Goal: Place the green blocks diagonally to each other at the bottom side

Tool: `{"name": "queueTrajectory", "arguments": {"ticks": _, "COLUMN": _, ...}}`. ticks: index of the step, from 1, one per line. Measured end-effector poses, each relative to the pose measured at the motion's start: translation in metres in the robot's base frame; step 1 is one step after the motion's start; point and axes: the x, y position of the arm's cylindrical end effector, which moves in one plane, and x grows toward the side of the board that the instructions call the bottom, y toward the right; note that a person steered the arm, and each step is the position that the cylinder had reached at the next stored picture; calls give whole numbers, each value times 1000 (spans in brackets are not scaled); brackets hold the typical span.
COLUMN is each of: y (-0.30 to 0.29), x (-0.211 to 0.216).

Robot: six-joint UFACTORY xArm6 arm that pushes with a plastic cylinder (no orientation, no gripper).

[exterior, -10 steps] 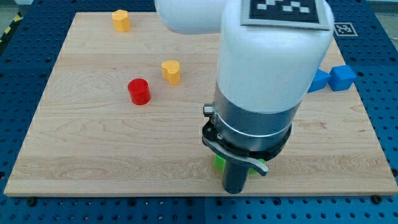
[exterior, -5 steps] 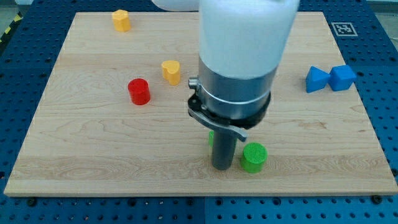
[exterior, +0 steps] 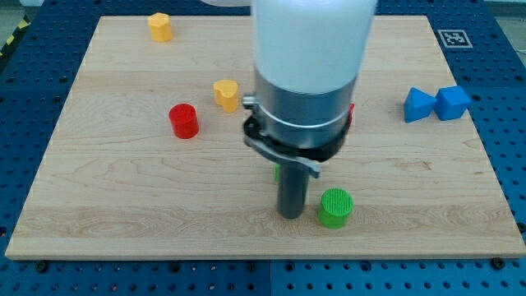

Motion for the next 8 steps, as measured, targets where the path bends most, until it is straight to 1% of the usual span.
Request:
{"name": "queueTrajectory", "arguments": {"ticks": 1, "y": 39, "x": -1}}
{"name": "queueTrajectory", "arguments": {"ticks": 2, "y": 50, "x": -17}}
{"name": "queueTrajectory", "arguments": {"ticks": 3, "y": 32, "x": -37}}
{"name": "queueTrajectory", "arguments": {"ticks": 4, "y": 2, "x": -48}}
{"name": "queueTrajectory", "arguments": {"ticks": 6, "y": 2, "x": -20}}
{"name": "queueTrajectory", "arguments": {"ticks": 8, "y": -23, "x": -26}}
